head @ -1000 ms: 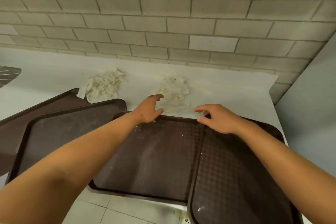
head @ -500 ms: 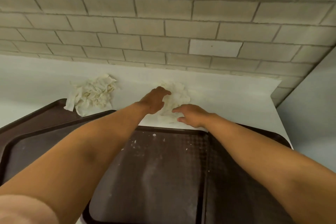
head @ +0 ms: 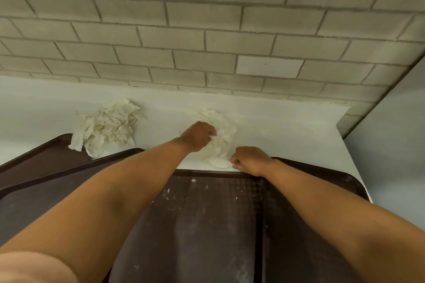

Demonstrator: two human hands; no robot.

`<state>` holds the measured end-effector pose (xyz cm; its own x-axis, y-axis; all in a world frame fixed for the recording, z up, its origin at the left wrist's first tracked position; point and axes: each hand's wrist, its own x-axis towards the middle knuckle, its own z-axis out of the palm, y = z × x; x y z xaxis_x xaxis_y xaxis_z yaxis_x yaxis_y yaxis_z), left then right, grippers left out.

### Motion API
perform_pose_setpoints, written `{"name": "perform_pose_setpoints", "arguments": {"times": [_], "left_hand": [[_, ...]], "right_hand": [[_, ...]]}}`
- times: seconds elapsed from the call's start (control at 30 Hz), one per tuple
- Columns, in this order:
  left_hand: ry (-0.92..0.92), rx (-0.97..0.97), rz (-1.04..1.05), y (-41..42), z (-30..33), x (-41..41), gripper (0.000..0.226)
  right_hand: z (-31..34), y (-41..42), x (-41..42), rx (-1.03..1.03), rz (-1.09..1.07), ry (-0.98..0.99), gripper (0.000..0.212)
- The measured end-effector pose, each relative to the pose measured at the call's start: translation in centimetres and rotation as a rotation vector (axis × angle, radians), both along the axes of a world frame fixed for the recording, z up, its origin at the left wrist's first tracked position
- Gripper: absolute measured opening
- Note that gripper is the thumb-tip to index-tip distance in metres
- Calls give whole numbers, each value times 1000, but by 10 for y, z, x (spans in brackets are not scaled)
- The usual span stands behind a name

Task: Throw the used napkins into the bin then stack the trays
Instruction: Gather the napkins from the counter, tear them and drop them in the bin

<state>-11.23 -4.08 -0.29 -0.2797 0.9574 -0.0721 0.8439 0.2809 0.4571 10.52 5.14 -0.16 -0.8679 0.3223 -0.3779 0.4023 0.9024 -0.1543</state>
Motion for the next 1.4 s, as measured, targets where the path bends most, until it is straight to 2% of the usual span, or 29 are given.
{"name": "perform_pose_setpoints", "arguments": {"times": [0.17, 0.33, 0.57, 0.8, 1.07, 1.2, 1.27, 1.4], "left_hand": [[55, 68, -13, -1, 23, -11, 22], [25, 186, 21, -4, 59, -28, 20], [1, 249, 96, -25, 87, -42, 13], [-64, 201, 165, -60, 82, -44, 10], [-189, 146, 277, -84, 71, -29, 12], [-259, 178, 295, -87, 78, -18, 26], [-270, 179, 281, -89, 84, -9, 35], [-361, 210, 292, -93, 95, 11, 26]], "right_hand": [[9, 8, 12, 0, -55, 15, 24], [32, 21, 17, 31, -64, 48, 23], [49, 14, -3, 23, -36, 192, 23], [5, -20, -31, -91, 47, 59, 19], [-3, -12, -23, -182, -108, 65, 25], [27, 5, -10, -350, -250, 190, 15], [51, 11, -4, -375, -272, 263, 22], [99, 16, 16, -436, -345, 442, 23]]}}
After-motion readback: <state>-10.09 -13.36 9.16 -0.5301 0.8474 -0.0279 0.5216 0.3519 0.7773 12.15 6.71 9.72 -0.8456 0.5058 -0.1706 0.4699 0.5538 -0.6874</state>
